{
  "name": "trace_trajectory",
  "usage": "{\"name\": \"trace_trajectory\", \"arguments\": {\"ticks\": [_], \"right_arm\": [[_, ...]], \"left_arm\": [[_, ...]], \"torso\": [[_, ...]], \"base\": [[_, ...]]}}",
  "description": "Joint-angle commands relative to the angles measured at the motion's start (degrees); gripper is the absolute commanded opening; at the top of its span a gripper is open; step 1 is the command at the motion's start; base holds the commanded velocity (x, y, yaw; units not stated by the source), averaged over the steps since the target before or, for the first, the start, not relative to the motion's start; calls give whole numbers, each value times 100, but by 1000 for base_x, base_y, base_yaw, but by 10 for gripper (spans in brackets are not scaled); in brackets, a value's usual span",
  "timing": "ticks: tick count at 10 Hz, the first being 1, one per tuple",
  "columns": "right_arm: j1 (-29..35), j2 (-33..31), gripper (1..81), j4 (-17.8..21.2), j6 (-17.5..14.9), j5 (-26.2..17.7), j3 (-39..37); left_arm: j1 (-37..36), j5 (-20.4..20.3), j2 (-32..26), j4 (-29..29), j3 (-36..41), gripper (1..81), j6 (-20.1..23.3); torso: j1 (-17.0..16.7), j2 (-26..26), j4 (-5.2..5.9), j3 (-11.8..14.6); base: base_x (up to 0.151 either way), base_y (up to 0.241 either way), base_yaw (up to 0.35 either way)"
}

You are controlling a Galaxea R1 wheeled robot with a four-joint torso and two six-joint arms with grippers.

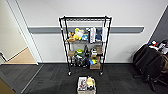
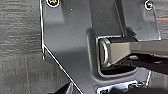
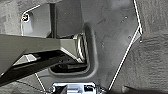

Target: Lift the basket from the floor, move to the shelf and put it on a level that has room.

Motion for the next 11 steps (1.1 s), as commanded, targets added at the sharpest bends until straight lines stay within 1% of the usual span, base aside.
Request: {"name": "trace_trajectory", "arguments": {"ticks": [1, 4, 11], "right_arm": [[267, -69, 811, -1, 3, -346, -8], [294, -174, 811, 17, 21, -346, -52], [276, -130, 811, -44, 21, -346, -70]], "left_arm": [[-99, 337, -36, -39, -13, 811, 32], [-99, 346, -62, -38, -13, 811, 40], [-91, 346, -45, -39, -13, 811, 32]], "torso": [[2, 0, 0, 0], [2, 0, 0, 0], [0, 0, 0, 0]], "base": [[137, 0, 0], [137, 0, 0], [136, 0, 0]]}}
